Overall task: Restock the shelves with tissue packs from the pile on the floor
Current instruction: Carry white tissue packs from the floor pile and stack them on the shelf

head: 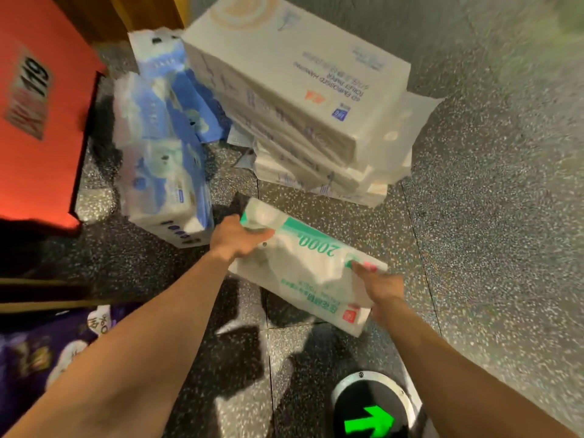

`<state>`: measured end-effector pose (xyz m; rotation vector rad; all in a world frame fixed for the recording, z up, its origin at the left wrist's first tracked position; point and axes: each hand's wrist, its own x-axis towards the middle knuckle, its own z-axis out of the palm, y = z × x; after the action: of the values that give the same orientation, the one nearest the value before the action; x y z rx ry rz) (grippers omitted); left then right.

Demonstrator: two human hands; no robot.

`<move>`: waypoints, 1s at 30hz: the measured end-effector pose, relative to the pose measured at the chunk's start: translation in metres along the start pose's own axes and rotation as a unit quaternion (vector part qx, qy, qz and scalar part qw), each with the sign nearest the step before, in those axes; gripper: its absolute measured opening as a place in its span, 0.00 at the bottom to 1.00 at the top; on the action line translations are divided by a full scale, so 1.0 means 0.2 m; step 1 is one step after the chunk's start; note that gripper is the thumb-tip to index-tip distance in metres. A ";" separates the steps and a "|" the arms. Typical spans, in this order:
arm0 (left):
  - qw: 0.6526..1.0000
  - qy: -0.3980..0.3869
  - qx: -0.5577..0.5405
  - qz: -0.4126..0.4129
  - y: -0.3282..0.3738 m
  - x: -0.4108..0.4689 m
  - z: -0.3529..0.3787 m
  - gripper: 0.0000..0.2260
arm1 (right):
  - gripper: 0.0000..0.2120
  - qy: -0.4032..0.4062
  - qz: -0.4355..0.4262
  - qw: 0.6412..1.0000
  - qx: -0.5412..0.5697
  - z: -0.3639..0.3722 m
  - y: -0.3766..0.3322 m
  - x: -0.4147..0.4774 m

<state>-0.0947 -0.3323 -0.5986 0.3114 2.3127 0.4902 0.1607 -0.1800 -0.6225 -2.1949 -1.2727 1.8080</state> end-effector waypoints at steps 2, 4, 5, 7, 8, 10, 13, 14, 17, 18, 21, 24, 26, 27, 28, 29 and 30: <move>1.000 0.015 -0.022 0.000 0.08 -0.06 -0.07 0.38 | 0.18 0.002 -0.022 1.000 0.020 -0.07 -0.11 -0.07; 0.999 0.022 -0.040 0.009 0.19 -0.14 -0.14 0.35 | 0.16 0.004 -0.047 0.998 0.043 -0.19 -0.24 -0.19; 0.998 0.022 -0.049 0.015 0.26 -0.22 -0.19 0.34 | 0.15 0.008 -0.063 0.997 0.050 -0.27 -0.31 -0.26; 0.998 0.016 -0.061 0.025 0.39 -0.43 -0.29 0.29 | 0.14 0.026 -0.093 0.995 0.034 -0.45 -0.44 -0.46; 0.998 0.008 -0.064 0.029 0.46 -0.54 -0.35 0.27 | 0.14 0.033 -0.106 0.994 0.023 -0.55 -0.51 -0.57; 0.997 -0.010 -0.065 0.041 0.61 -0.80 -0.48 0.25 | 0.14 0.045 -0.127 0.991 0.015 -0.76 -0.67 -0.84; 0.993 -0.027 -0.088 0.073 0.90 -1.27 -0.72 0.21 | 0.09 0.051 -0.179 0.982 0.033 -1.10 -0.95 -1.33; 0.991 -0.027 -0.096 0.088 1.03 -1.43 -0.82 0.19 | 0.08 0.053 -0.191 0.980 0.038 -1.22 -1.04 -1.49; 0.984 -0.033 -0.099 0.142 1.45 -1.89 -1.14 0.17 | 0.10 0.058 -0.217 0.974 0.041 -1.64 -1.32 -1.98; 0.980 -0.029 -0.098 0.168 1.61 -2.04 -1.24 0.18 | 0.12 0.065 -0.229 0.970 0.050 -1.79 -1.42 -2.14; 0.964 -0.015 -0.111 0.241 2.09 -2.43 -1.47 0.17 | 0.14 0.091 -0.264 0.958 0.072 -2.24 -1.68 -2.55; 0.948 -0.020 -0.108 0.298 2.60 -2.79 -1.61 0.20 | 0.16 0.130 -0.300 0.938 0.111 -2.73 -1.90 -2.90; 0.942 -0.012 -0.099 0.322 2.96 -3.02 -1.64 0.33 | 0.14 0.156 -0.332 0.921 0.131 -3.09 -2.04 -3.10; 0.936 -0.007 -0.100 0.337 3.13 -3.13 -1.64 0.38 | 0.13 0.170 -0.347 0.911 0.141 -3.27 -2.11 -3.19; 0.928 -0.004 -0.104 0.357 3.31 -3.24 -1.63 0.40 | 0.13 0.186 -0.361 0.900 0.156 -3.45 -2.17 -3.27; 0.919 0.003 -0.105 0.380 3.47 -3.35 -1.61 0.41 | 0.13 0.200 -0.376 0.889 0.167 -3.63 -2.23 -3.34; 0.910 0.008 -0.107 0.401 3.63 -3.48 -1.60 0.41 | 0.13 0.211 -0.391 0.879 0.174 -3.80 -2.26 -3.41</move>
<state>0.2198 -0.0130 0.3564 1.1644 2.0367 1.1326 0.5409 0.0649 0.3979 -1.4349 -1.3129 1.0570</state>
